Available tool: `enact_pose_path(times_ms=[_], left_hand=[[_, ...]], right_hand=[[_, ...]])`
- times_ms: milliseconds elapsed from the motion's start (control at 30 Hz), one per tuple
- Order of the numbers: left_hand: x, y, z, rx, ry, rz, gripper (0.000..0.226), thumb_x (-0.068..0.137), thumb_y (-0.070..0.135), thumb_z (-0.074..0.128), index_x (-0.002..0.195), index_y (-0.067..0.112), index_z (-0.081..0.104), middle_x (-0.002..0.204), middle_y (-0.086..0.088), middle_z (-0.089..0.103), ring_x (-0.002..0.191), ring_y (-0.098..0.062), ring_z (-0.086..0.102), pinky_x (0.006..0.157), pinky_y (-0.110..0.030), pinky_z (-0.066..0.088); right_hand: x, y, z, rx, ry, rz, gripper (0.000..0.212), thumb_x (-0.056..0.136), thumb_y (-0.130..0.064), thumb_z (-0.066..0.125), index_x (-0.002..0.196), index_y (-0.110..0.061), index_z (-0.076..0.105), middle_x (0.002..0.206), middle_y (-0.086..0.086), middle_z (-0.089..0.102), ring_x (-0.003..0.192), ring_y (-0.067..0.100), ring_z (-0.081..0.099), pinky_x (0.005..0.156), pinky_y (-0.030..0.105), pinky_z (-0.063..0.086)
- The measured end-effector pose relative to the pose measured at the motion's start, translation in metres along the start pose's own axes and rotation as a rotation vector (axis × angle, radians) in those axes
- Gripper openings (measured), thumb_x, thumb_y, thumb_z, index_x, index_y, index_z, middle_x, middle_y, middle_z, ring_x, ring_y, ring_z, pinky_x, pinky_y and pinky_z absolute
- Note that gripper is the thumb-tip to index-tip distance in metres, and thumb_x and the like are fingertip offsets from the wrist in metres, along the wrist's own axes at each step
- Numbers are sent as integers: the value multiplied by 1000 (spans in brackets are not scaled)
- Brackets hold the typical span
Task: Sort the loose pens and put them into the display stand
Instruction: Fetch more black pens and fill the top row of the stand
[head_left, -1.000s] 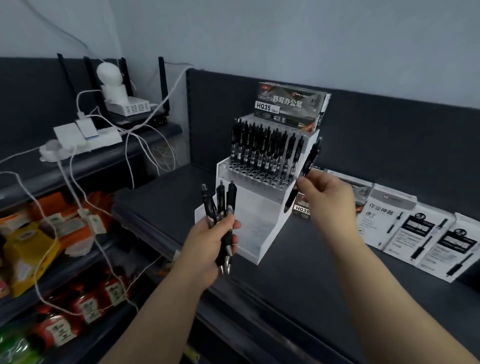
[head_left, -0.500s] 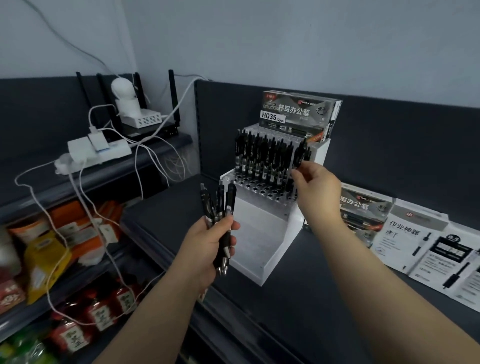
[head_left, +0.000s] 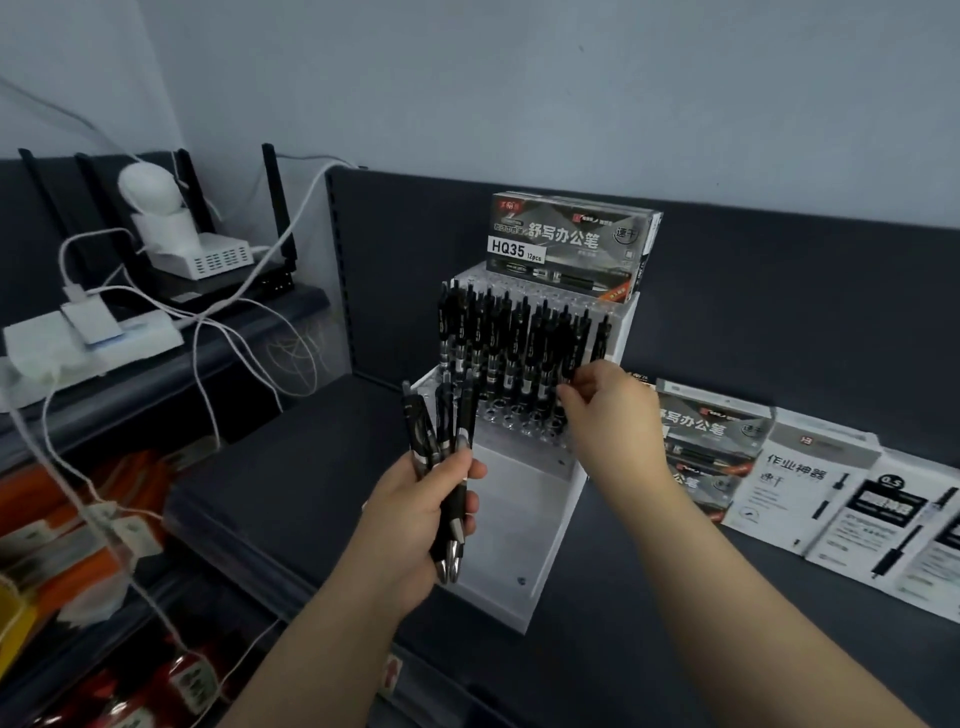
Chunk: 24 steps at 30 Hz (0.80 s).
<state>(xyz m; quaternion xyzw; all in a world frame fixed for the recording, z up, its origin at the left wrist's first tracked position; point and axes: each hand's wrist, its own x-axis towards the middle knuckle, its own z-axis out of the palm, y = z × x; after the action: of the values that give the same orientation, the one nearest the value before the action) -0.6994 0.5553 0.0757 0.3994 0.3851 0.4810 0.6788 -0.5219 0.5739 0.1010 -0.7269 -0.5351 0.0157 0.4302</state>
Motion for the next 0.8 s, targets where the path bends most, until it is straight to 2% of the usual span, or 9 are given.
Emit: enact_pose_path(times_ms=[100,267,333,433,500,600,667,800], left_hand=[[10,5,-4,4,-56,18,8,89,16,58,90,9,59,72,1,66,57,-10,53,49,-23,45],[19,10,-8,8,-127,21,8,88,16,58,91,9,60,71,2,66,57,-10,54,51,-23,45],[23,9,-9,-12,-147,0,7,86,15,59,91,11,61,74,0,67,58,-11,54,52,-24,45],[27,7,-10,-20,-193,-24,7,85,14,61,91,11,62,76,-1,66,58,-11,55,52,-24,45],[30,6,-9,-2,-217,-24,10,85,13,62,94,11,62,76,-1,66,59,-11,55,53,-25,45],[31,6,-6,42,-278,18,22,80,18,65,101,11,65,73,0,65,60,-11,54,54,-25,45],[31,5,-4,64,-313,50,24,78,19,65,101,13,66,71,1,65,61,-11,54,56,-24,45],[34,4,-4,62,-342,56,16,86,7,59,100,13,66,73,-1,64,65,-15,53,58,-25,45]], right_hand=[[-1,-3,3,-23,43,41,20,91,-22,57,103,-7,61,88,9,69,79,24,60,64,26,39],[-5,-7,9,-20,93,81,19,90,-22,59,102,-7,62,87,7,69,70,18,56,63,26,42],[-8,-8,9,11,121,100,22,89,-22,61,106,-8,61,90,5,68,76,18,59,66,25,44],[-19,-15,3,98,204,92,17,87,-23,64,102,-15,61,86,-3,64,78,13,58,62,16,41],[-31,-27,1,205,117,86,7,87,-26,64,89,-20,63,77,-7,64,71,9,59,58,12,43],[-45,-45,8,366,-156,122,12,83,-30,68,80,-18,67,67,-4,67,61,3,60,56,14,48],[-47,-48,13,450,-206,180,13,82,-26,70,78,-14,67,62,-4,63,54,0,56,51,12,44],[-46,-43,9,698,-287,311,5,86,-13,65,81,-10,66,58,-6,59,52,4,51,47,15,40]])
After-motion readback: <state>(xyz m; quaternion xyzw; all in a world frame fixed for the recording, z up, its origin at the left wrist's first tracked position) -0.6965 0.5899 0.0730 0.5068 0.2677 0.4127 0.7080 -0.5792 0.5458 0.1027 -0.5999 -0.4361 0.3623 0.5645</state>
